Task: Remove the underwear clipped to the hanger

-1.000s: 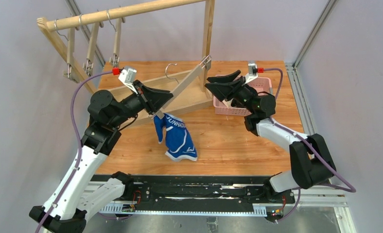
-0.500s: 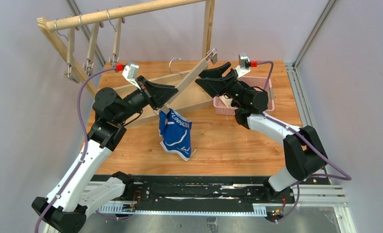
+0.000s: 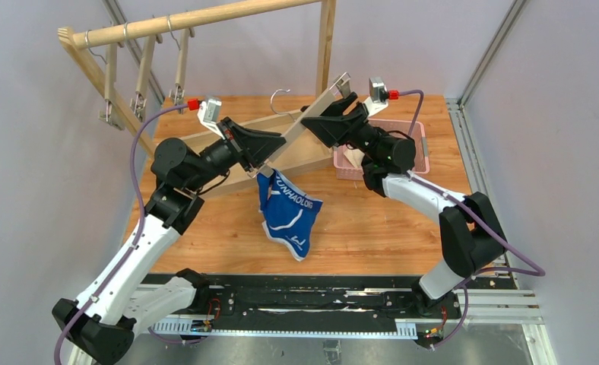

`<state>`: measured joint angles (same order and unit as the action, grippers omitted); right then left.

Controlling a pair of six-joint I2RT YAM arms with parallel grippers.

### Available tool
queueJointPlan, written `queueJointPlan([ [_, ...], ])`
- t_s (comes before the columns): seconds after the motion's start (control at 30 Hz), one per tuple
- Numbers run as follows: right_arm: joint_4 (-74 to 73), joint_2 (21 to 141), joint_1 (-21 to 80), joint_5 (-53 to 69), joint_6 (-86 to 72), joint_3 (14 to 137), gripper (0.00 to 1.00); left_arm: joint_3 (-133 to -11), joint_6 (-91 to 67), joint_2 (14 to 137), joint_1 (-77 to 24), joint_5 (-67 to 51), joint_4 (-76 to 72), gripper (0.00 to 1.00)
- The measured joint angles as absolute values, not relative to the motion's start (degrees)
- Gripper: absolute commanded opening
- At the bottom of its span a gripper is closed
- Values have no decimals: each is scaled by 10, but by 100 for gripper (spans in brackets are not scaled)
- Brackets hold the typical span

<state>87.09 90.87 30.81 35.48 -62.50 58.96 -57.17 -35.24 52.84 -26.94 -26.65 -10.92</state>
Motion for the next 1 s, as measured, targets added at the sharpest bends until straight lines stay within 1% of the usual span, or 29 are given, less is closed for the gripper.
queueJointPlan([
  [0.1,871,910,309,355,-629,596,54,-570,-356,541,-276,-266,-126,0],
  [0.13,871,910,309,355,-629,596,51,-570,-358,545,-277,-266,-130,0],
  [0.17,871,910,310,355,-630,596,46,-570,-359,548,-278,-266,-134,0],
  [0.2,871,910,310,356,-631,596,36,-569,-360,552,-279,-264,-137,0],
  [0.23,872,910,310,357,-632,596,19,-568,-360,555,-280,-262,-140,0],
  [0.27,871,910,311,357,-632,597,6,-566,-361,558,-281,-262,-143,0],
  [0.3,872,910,311,357,-639,597,1,-564,-361,559,-283,-261,-145,0],
  [0.43,875,908,312,363,-668,602,0,-559,-359,561,-283,-263,-158,1],
  [0.57,877,907,312,361,-673,602,1,-558,-358,560,-283,-267,-162,15],
  [0.7,877,906,313,364,-668,602,1,-550,-354,555,-283,-261,-163,26],
  [1.0,871,893,314,377,-638,598,1,-529,-329,519,-283,-240,-142,42],
])
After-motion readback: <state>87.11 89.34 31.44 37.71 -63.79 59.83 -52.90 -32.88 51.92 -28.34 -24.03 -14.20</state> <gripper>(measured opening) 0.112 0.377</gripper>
